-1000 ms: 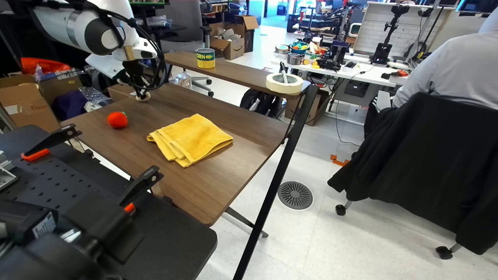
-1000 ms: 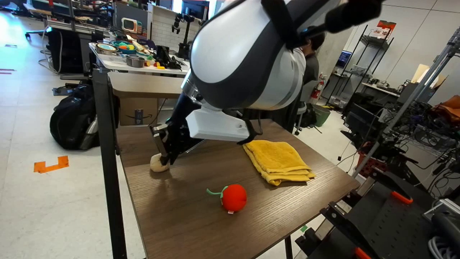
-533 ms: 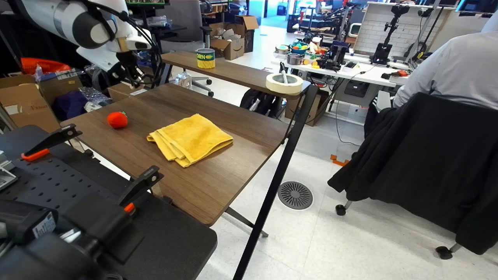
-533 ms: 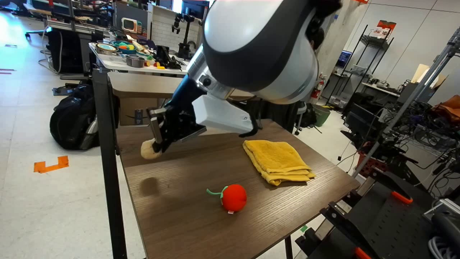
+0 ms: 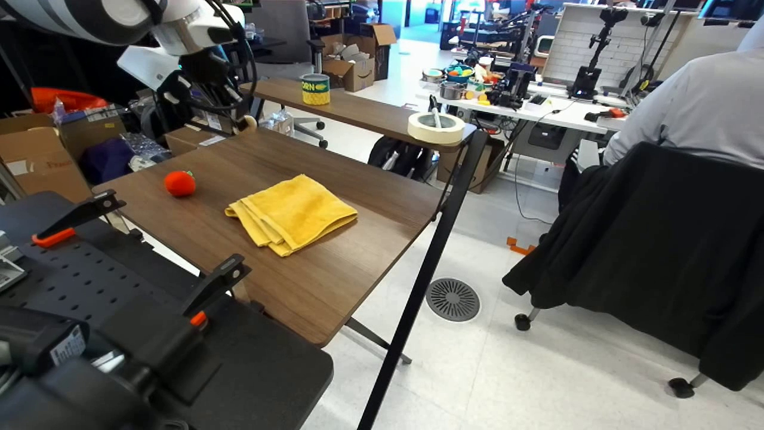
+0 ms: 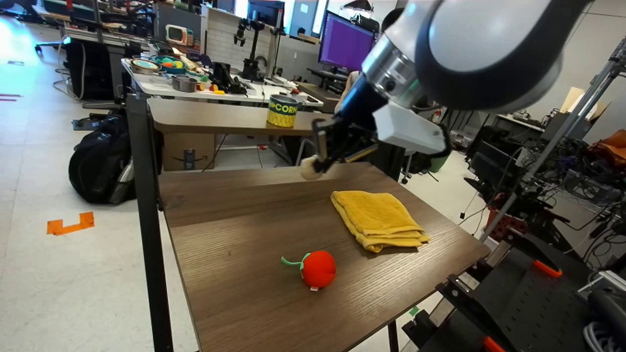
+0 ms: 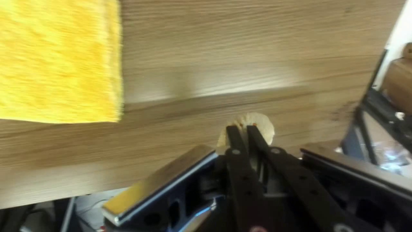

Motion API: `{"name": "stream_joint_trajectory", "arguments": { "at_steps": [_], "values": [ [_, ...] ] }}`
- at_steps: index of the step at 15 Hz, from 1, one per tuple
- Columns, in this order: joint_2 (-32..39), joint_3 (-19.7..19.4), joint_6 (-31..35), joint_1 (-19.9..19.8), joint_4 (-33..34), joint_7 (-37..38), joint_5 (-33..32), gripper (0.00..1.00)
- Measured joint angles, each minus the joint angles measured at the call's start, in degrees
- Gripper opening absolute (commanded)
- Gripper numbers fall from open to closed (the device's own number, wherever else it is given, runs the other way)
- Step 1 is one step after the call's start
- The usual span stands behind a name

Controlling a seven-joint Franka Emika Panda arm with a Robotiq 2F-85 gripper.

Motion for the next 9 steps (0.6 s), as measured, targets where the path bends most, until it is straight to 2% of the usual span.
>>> {"name": "stream_joint_trajectory", "arguments": {
  "at_steps": [5, 9],
  "values": [
    [-0.3, -19.8, 0.2, 8.7, -7.1, 5.9, 0.4, 0.02],
    [0.4, -31.9, 2.1, 15.4, -9.4, 10.9, 3.9, 0.02]
  ]
}}
